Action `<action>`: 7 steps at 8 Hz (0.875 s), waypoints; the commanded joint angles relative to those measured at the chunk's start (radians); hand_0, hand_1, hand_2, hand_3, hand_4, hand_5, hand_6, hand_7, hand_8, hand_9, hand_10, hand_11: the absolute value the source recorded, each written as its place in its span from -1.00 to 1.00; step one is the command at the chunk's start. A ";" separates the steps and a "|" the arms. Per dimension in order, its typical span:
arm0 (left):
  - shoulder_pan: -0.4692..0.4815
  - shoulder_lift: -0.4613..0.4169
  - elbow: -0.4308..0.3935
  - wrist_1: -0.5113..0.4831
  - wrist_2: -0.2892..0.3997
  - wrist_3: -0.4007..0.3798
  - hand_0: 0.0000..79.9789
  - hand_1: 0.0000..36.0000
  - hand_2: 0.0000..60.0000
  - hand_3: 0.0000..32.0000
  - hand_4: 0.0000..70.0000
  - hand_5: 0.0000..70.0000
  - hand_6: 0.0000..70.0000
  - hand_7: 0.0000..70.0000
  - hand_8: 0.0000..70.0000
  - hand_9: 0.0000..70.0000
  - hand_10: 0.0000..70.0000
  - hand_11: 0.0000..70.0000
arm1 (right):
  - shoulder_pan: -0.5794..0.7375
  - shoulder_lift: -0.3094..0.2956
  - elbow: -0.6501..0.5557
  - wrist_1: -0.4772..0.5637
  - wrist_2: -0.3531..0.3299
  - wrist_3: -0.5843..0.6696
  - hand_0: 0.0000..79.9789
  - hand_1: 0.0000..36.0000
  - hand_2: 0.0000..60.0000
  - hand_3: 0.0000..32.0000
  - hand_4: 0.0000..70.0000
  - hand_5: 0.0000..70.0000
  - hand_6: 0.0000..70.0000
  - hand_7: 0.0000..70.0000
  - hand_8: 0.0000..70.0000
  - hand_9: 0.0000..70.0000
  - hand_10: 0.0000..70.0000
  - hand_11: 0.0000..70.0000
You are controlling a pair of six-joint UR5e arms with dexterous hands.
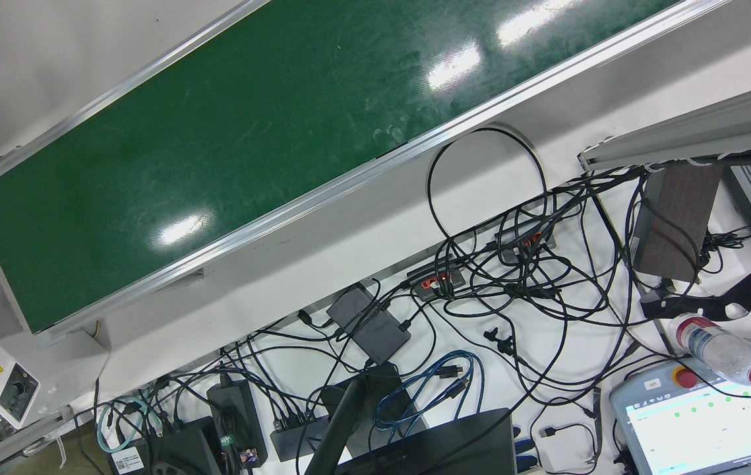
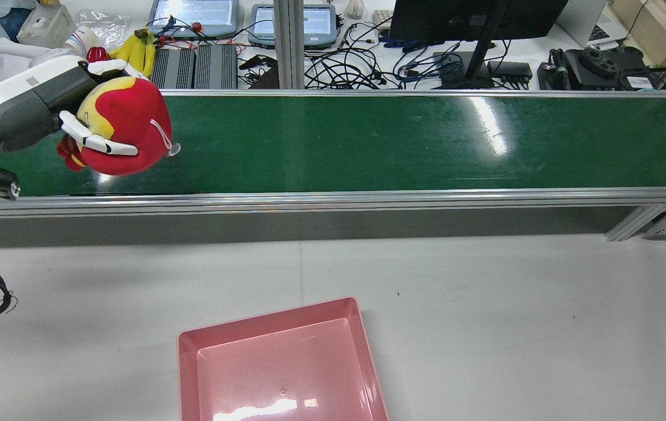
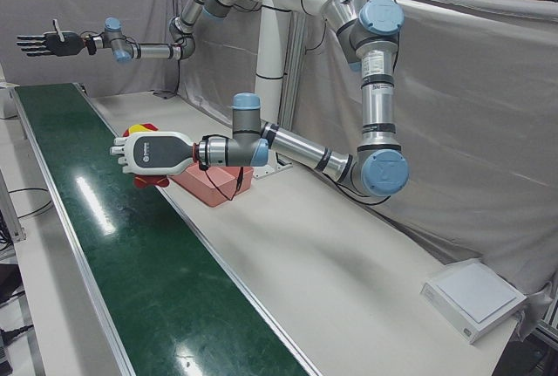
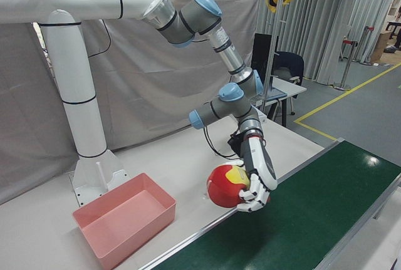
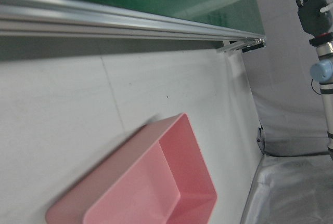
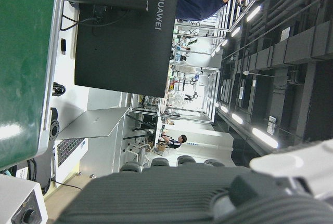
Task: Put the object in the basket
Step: 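Lift the plush toy off the belt and carry it over the pink tray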
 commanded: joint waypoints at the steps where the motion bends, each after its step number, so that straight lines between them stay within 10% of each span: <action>1: 0.242 0.004 -0.072 0.016 -0.001 -0.028 0.26 0.37 0.92 -1.00 -0.29 1.00 -0.38 0.36 0.14 0.66 0.01 0.46 | -0.001 0.000 0.000 0.000 0.000 0.000 -1.00 -1.00 -1.00 -1.00 -1.00 -1.00 -1.00 -1.00 -1.00 -1.00 -1.00 -1.00; 7: 0.552 0.006 -0.069 0.004 -0.019 -0.022 0.29 0.40 0.83 -1.00 -0.24 1.00 -0.39 0.34 0.13 0.65 -0.04 0.40 | -0.001 0.000 0.000 0.000 0.000 0.000 -1.00 -1.00 -1.00 -1.00 -1.00 -1.00 -1.00 -1.00 -1.00 -1.00 -1.00 -1.00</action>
